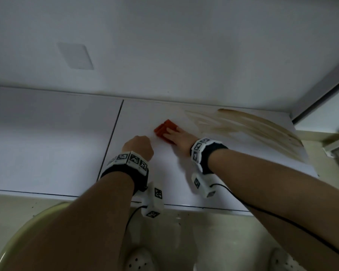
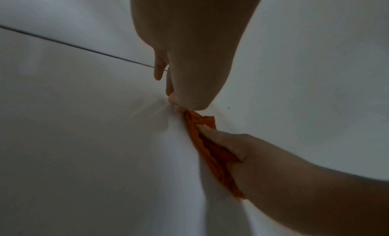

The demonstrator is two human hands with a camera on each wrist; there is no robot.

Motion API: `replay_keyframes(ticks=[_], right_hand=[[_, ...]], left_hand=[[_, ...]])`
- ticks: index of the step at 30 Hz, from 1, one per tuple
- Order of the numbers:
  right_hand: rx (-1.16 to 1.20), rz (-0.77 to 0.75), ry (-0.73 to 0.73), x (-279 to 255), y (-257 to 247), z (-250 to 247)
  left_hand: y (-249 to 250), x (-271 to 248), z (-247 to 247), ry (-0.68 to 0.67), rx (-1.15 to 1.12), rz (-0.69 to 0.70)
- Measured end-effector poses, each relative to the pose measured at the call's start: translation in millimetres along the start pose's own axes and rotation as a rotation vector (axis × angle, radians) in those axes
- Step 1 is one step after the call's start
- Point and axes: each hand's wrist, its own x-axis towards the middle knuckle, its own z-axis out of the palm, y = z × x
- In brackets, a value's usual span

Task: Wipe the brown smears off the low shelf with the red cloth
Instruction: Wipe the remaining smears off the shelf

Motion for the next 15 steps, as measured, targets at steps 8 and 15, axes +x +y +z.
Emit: replay_keyframes(ticks=[8,15], right_hand=[[0.237,0.211,0.181,-60,56,12],[0.14,-0.069,0.115,-40,9,30]], left_hand=[[11,1,0,-0.015,-0.053,-0.051],[19,-3,-1,-0.001,-0.048,-0.049]])
